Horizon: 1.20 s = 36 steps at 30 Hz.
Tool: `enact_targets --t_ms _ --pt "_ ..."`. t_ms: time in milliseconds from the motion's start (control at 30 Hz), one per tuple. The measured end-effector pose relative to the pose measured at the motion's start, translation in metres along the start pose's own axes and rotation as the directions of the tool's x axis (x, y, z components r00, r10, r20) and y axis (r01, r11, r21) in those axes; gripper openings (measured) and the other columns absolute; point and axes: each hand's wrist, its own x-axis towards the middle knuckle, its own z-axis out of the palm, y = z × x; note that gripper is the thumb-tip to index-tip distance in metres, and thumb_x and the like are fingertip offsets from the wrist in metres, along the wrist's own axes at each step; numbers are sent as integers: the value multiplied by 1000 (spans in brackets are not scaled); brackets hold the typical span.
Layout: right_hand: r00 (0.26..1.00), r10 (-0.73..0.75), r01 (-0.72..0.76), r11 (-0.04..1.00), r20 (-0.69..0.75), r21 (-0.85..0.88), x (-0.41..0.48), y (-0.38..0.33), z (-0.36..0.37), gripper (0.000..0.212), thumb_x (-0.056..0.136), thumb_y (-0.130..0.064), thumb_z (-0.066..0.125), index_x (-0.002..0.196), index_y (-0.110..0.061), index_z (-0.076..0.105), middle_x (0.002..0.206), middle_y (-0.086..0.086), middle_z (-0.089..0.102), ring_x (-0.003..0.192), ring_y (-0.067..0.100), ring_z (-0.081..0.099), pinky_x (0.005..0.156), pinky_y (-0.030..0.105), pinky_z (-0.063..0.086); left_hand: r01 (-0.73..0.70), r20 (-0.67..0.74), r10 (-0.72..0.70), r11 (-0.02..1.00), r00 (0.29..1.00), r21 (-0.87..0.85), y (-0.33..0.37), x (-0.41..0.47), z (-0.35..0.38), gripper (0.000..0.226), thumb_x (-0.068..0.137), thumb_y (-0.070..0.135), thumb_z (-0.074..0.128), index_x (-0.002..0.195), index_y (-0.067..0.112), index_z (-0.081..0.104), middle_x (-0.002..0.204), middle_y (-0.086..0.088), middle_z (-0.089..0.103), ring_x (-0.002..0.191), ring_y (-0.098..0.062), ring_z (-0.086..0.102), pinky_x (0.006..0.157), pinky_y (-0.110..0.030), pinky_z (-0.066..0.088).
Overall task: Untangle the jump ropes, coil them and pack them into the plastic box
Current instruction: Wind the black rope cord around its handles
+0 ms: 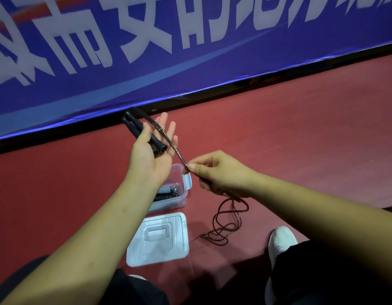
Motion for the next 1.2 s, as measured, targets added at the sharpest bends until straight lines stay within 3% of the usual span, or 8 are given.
enact_targets --t_ms 267,333,467,667,733,833,1133,1200 --pt "986 72 -86 992 149 91 -2 -8 5 29 104 -25 47 102 -10 71 54 11 38 39 13 21 42 18 20 136 96 -139 990 986 33 -1 -2 -2 38 100 54 39 132 40 56 120 -16 69 105 -31 68 81 -39 56" --pt "984 73 -85 994 162 69 -5 -12 4 30 104 -26 47 105 -7 70 54 11 39 39 14 23 41 19 21 136 156 -138 990 978 26 0 -4 0 38 101 52 39 132 36 54 101 -10 73 80 -21 71 61 -28 55" --pt "978 26 -14 998 205 -62 -12 -25 -5 26 102 -24 51 106 -10 72 55 9 50 42 17 41 42 21 35 -63 164 26 972 986 226 3 6 0 20 102 38 46 110 23 55 55 6 33 38 -4 26 35 -16 23" --pt "910 8 -2 1000 414 -15 -21 -34 -22 16 97 0 53 107 3 65 70 18 61 77 33 64 76 38 53 -292 41 306 849 951 441 24 37 -20 15 102 16 52 91 21 44 48 7 31 38 -6 28 40 -17 26" --pt "904 19 -31 999 426 22 -22 -37 -28 14 96 2 53 99 -1 66 68 19 59 64 30 65 64 32 54 -296 21 331 810 943 506 28 45 -30 16 102 15 52 90 21 44 46 8 33 38 -7 32 41 -18 31" --pt "923 9 -14 1000 384 8 -22 -40 -34 16 95 1 54 104 10 64 60 14 53 39 14 41 40 20 31 -255 -19 332 758 943 600 27 55 -44 16 101 15 53 89 21 45 50 6 36 39 -7 37 43 -21 38" --pt "977 -209 208 977 -36 -40 -10 -47 -70 15 93 -9 62 88 0 72 56 7 35 52 17 27 52 31 21 -112 30 237 344 971 932 6 58 -56 8 97 9 53 91 14 52 62 -6 43 48 -18 43 38 -20 42" --pt "967 -219 216 976 -130 -31 -5 -47 -75 16 93 -7 60 84 -2 72 54 6 34 51 17 27 50 30 20 -114 57 175 342 983 933 2 57 -54 13 96 9 54 86 16 51 61 -6 43 45 -16 42 41 -23 41"
